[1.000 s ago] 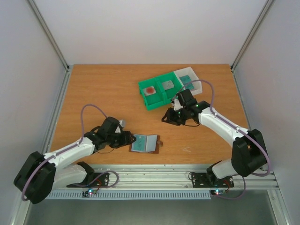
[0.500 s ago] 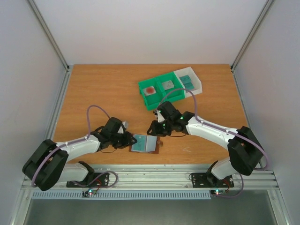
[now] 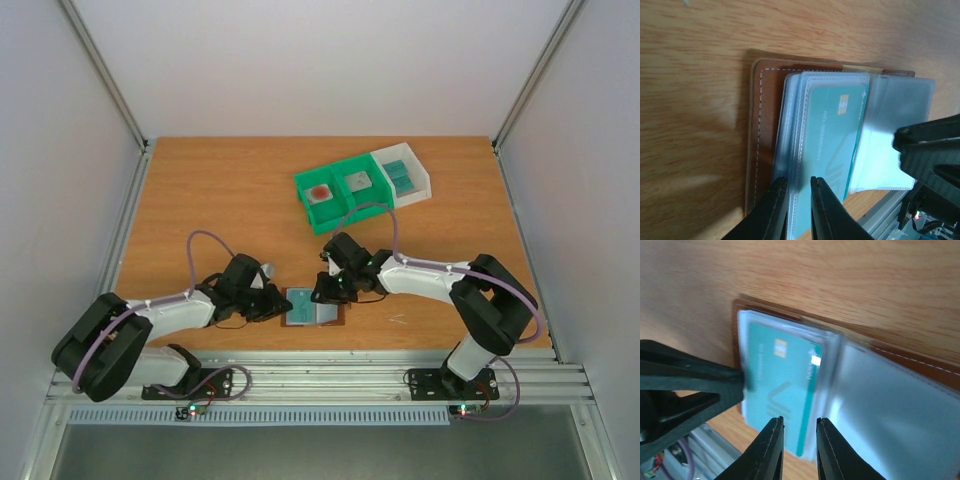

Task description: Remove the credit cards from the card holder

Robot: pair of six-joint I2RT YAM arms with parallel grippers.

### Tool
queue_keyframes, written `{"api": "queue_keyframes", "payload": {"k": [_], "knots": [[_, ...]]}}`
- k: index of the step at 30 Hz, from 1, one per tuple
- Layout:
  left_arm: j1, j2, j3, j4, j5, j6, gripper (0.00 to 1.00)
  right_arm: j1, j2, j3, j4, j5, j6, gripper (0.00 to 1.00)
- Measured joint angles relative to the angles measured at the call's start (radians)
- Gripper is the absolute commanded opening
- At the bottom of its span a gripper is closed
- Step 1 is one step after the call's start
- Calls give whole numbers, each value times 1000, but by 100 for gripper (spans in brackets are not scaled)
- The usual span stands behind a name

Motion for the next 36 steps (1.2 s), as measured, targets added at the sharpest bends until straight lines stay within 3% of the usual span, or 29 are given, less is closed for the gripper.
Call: {"api": "queue_keyframes", "payload": {"k": [5, 12, 36], "knots": [[0, -23, -10, -11, 3, -18, 15, 0, 35, -31, 31, 3, 3, 17], [0, -95, -7, -63, 2, -24, 28, 0, 57, -56, 87, -9, 8, 15], [0, -61, -12, -25, 3, -18, 25, 0, 56, -95, 150, -24, 44, 16]]}}
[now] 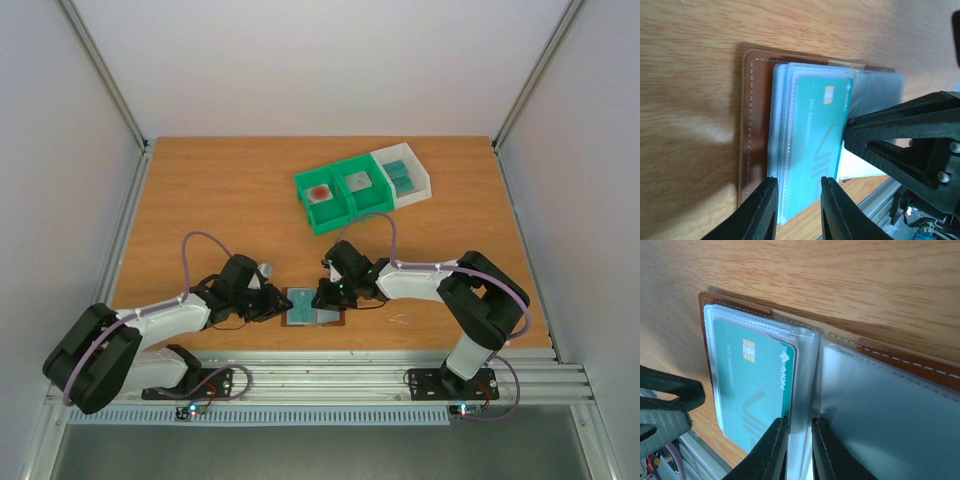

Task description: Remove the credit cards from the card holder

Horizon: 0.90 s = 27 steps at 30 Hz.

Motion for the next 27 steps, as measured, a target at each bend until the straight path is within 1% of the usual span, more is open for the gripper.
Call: {"api": "queue_keyframes", "payload": {"k": [6, 9, 13, 20, 27], "knots": [[0, -77, 3, -67, -8, 8, 24, 0, 0, -7, 25, -6, 10, 15], [0, -87, 6, -84, -12, 13, 21, 1, 0, -7, 29, -14, 13, 15], [0, -85, 6, -84, -11, 16, 19, 2, -11, -8, 29, -12, 13, 15], [0, -24, 6, -39, 21, 16, 19, 3, -18, -8, 28, -10, 12, 14], [0, 16, 6, 35, 29, 23, 13, 5, -4, -8, 30, -5, 14, 13]]}}
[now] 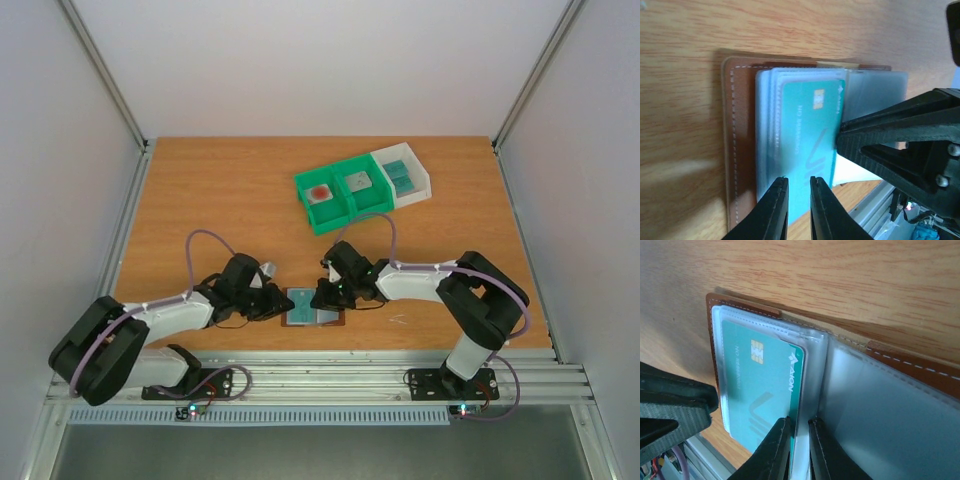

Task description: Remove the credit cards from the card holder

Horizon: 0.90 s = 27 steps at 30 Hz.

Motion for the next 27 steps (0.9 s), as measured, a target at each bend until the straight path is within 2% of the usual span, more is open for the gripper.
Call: {"api": "queue_keyframes", "payload": {"k": [8, 14, 25, 27], "knots": [[1, 82, -29, 94, 14, 6, 1, 1, 11, -7, 15, 8, 2, 9], [1, 83, -38, 111, 13, 4, 1, 1, 7, -20, 33, 10, 3, 1], [0, 67, -37, 88, -11, 17, 6, 2, -24, -34, 24, 36, 0, 1], [0, 65, -37, 84, -11, 21, 6, 2, -34, -37, 21, 37, -1, 4]]}}
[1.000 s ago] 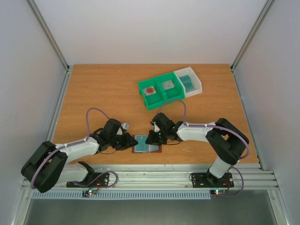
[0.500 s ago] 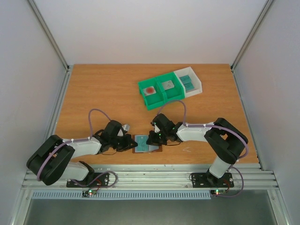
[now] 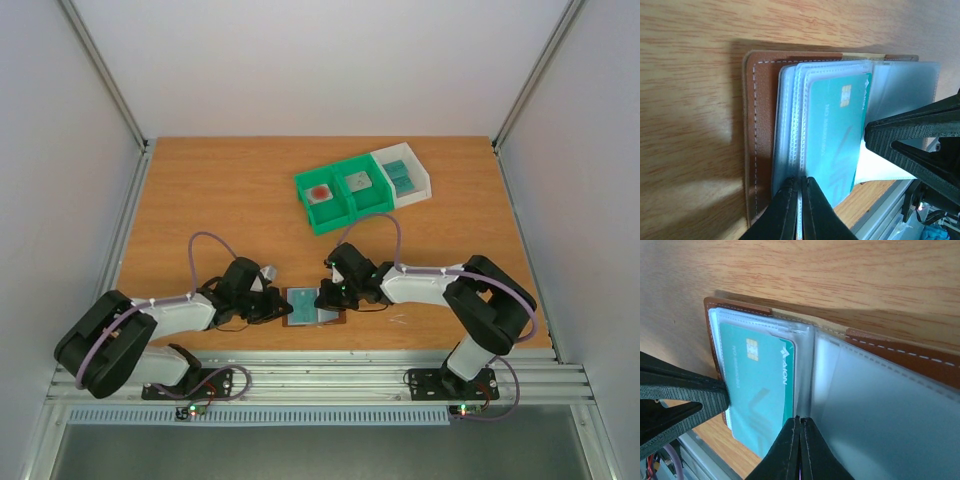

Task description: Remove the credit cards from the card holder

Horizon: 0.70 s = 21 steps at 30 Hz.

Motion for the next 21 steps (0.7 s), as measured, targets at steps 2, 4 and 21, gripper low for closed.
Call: {"api": "queue_keyframes", "payload": {"k": [2, 4, 21], "knots": [[0, -2, 0, -3, 0, 2, 5, 0, -4, -2, 3, -4, 0, 7], [0, -6, 0, -10, -6, 3, 5, 0, -4, -6, 14, -11, 2, 11], [0, -3, -7, 0, -8, 2, 4, 0, 28, -17, 72, -40, 18, 1]]}}
